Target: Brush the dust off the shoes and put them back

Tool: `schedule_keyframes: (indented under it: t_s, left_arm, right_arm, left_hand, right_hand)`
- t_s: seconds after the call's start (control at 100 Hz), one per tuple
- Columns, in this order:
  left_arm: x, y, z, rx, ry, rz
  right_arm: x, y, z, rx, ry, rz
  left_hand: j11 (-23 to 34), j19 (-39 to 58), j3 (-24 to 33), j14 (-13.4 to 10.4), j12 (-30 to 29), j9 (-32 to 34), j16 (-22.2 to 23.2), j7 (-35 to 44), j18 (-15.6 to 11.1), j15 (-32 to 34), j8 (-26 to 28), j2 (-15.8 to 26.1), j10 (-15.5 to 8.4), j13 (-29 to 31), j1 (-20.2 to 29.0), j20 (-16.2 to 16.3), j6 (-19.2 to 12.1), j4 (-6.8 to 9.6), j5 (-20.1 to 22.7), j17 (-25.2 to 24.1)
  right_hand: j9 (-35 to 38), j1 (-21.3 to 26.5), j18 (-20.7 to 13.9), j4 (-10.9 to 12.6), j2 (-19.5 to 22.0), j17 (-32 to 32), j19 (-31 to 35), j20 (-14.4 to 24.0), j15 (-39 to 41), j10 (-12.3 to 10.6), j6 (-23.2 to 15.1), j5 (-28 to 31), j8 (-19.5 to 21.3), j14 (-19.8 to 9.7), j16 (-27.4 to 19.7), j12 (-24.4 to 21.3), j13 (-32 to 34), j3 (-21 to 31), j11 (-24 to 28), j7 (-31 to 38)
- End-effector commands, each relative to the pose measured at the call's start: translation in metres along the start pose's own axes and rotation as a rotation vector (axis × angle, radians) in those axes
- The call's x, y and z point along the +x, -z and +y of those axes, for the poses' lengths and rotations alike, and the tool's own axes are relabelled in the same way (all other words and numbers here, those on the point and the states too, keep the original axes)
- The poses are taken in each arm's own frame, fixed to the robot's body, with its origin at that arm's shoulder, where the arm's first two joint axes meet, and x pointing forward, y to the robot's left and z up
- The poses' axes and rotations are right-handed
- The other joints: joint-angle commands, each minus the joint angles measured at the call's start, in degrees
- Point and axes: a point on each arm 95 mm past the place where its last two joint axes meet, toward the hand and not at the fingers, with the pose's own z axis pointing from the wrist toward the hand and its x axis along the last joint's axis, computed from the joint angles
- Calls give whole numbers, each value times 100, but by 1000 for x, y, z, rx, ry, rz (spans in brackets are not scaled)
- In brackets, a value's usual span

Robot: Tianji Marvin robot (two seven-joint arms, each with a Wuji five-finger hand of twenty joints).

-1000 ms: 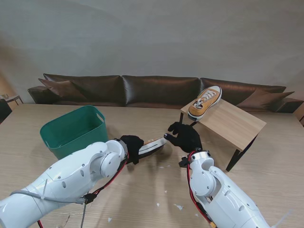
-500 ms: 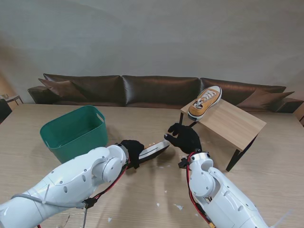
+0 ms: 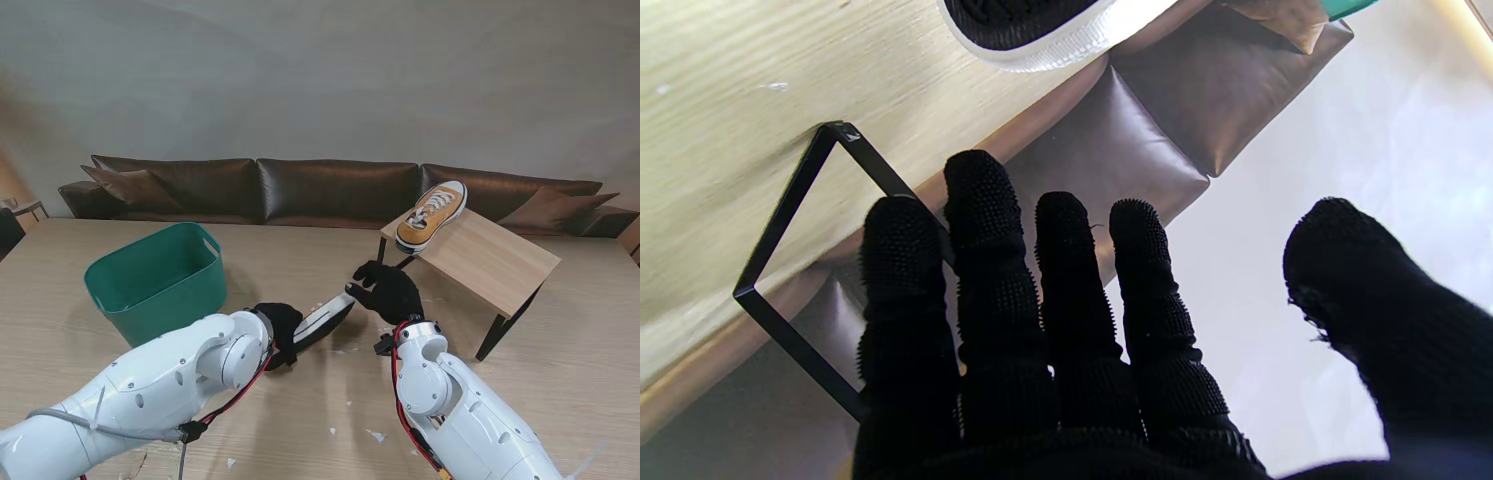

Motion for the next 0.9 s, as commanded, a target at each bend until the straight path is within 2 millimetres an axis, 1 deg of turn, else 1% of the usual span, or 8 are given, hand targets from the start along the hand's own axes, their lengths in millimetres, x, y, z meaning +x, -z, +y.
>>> schedule_keyframes:
  t_s: [0.0,0.11,0.25,0.51,0.6,0.69,0.81,0.89]
  left_arm:
    - [13,1,14,-56,5,25]
    - [14,2,15,-54,-4,19]
    - [15,4,15,-59,-17,13]
    - [20,10,13,-32,-8,11]
    - [21,11,11,-5,31,15]
    - [23,12,9,19,59,20]
    - [24,15,6,44,69,21]
    - [24,16,4,73,53,22]
  right_arm:
    - [2,1,-5,16,-9,3]
    - [2,2,-6,16,-11,0]
    - [2,2,-7,15,-15,-1]
    - [1,3,-9,20,-17,-2]
    - [2,3,-9,20,-20,-2]
    - [1,3,-9,21,-20,-2]
    - [1,3,-10,21,-21,-3]
    - [1,3,-10,24,-22,-5]
  left_hand:
    - [-24,-94,384,90,-63,-262,42,24,-108,-67,107,423,-25,-252,63,171,-677,-82,254,-167]
    - [-178,-261,383,210,-155,-409,57,-339,-74,-222,40,648,79,-467,-208,277,-621,5,295,-377]
    - [-407,-439,550,324,-304,-617,79,-1116,-77,-416,-248,1023,206,-744,-736,419,-499,368,337,-624]
    - [-651,-609,30,488,-542,-683,53,-1619,-36,-649,-476,1665,343,-915,-846,537,-430,463,402,-796]
    - [-697,-600,-13,560,-616,-612,6,-1656,-1,-706,-482,1875,381,-842,-561,527,-362,511,454,-731]
    - [-778,-573,-295,576,-768,-514,-83,-1556,33,-750,-267,1773,368,-776,118,449,-436,199,410,-653]
    - [-750,-484,-554,501,-876,-372,-212,-1226,33,-801,-366,1576,300,-592,913,282,-484,213,341,-467]
    - [-1195,-124,309,183,832,376,-408,-494,-37,-668,-337,1051,3,-82,1441,-129,-571,122,412,31]
  right_hand:
    - [94,-54,171,148,70,-933,38,79,85,108,42,-26,174,62,8,6,-143,-80,-57,-63]
    - [92,-43,168,148,53,-945,34,82,87,105,43,-32,175,60,7,6,-145,-73,-56,-67]
    - [93,-43,165,144,44,-944,37,89,90,112,47,-41,177,62,7,7,-142,-72,-52,-67]
    - [95,-41,167,142,57,-950,35,96,91,103,50,-37,181,65,4,7,-146,-75,-47,-62]
    - [98,-46,169,142,62,-951,34,97,94,107,45,-39,181,67,4,6,-145,-81,-47,-63]
    - [102,-46,166,142,68,-953,33,98,94,113,52,-25,183,70,4,5,-145,-83,-46,-58]
    - [102,-49,174,143,74,-955,34,100,99,109,47,-25,182,75,5,5,-136,-89,-47,-61]
    - [121,-48,169,144,75,-917,66,114,114,115,49,-5,184,69,11,5,-116,-91,-42,-56]
